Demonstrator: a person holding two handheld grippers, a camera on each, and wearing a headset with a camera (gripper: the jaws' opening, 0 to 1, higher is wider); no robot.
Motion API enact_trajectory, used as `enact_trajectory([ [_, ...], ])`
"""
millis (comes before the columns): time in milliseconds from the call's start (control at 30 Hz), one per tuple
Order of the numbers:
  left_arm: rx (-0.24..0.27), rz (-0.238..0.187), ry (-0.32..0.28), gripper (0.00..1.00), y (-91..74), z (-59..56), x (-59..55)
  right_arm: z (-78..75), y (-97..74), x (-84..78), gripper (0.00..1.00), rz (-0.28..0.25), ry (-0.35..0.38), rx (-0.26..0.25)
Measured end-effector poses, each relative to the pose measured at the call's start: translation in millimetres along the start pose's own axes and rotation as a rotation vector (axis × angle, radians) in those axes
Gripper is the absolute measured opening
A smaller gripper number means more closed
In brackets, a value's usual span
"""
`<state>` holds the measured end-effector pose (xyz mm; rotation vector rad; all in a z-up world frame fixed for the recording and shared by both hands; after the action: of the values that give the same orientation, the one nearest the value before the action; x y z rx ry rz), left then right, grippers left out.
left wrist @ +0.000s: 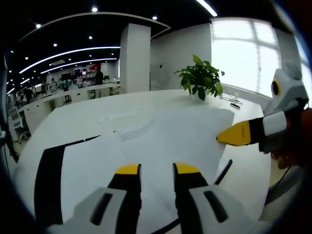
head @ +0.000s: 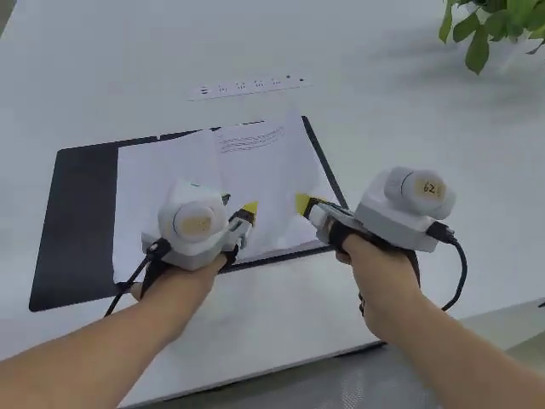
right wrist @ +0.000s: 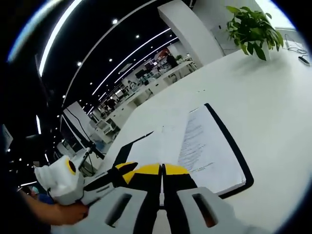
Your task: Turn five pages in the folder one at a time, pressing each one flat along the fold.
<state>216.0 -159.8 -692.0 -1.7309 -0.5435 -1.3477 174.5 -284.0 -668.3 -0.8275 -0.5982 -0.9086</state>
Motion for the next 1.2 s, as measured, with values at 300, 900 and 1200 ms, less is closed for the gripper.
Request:
enact_trajectory([
  [300, 0.064, -0.051, 0.003, 0.24, -38.7, 36.3, 15.1, 38.4, 8.8, -4.9, 0.0, 0.009, -0.066, 0.077],
  [900, 0.189, -0.089, -0.044, 0.24, -113.8, 101.9, 9.5, 108.9, 49.1, -47.1, 0.0, 0.122, -0.26, 0.192],
  [1200, 0.237, -0.077, -0.069, 0.23, -140.7, 120.9, -4.1, 129.7, 77.9, -83.5, 0.0, 0.227, -0.373, 0.228],
])
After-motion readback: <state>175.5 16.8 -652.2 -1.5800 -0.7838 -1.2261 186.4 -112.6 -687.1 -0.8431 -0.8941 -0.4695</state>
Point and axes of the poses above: the centre of the closed fingertips' face, and the gripper's own axes: y roughly forward along the fingers, z roughly to its left, x roughly out of its top, the point moved 5 cm from there along -y, roughly backward along the fingers
